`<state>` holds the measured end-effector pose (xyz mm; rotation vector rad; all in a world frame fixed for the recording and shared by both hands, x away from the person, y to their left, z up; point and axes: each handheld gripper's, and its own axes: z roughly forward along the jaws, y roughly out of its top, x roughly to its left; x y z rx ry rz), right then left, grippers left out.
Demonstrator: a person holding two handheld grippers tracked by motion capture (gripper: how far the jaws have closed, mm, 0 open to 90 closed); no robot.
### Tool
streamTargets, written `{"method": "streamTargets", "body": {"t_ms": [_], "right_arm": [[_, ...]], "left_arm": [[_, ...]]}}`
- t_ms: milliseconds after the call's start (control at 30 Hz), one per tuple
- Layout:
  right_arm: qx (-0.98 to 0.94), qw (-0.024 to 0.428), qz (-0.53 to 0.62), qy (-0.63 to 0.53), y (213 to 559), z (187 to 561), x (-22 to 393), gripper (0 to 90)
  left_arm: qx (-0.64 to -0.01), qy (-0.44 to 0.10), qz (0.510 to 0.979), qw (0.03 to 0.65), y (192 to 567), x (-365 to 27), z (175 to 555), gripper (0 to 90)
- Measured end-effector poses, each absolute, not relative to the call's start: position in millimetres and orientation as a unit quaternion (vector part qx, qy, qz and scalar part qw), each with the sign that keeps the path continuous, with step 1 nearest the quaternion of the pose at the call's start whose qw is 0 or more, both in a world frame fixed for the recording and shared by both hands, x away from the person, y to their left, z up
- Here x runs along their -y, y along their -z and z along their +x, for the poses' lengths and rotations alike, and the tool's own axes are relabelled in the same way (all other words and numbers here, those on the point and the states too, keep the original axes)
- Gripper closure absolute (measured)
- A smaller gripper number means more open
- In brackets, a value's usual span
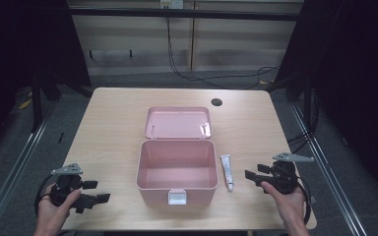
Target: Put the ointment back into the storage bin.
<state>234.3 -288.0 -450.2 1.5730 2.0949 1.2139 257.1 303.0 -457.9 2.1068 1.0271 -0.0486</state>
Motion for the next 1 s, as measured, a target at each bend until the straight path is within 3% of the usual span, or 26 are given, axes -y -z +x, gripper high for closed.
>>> {"method": "streamTargets", "body": {"t_ms": [333,533,767,1000], "right_arm": [[-0.734,0.151,0.519,-0.411,440,233,285,43.3],[-0.747,0.103,0.524,-0.396,437,236,281,49.3],[-0.753,0.096,0.521,-0.39,429,241,276,46.1],[-0.772,0.078,0.509,-0.371,422,251,271,50.6]], "left_arm": [[-0.4,0.02,0.83,0.387,458,-304,257,18.0],[-0.402,0.018,0.829,0.387,458,-303,257,18.0],[-0.404,0.018,0.83,0.384,458,-302,257,18.0],[-0.406,0.017,0.831,0.379,460,-302,258,18.0]]}}
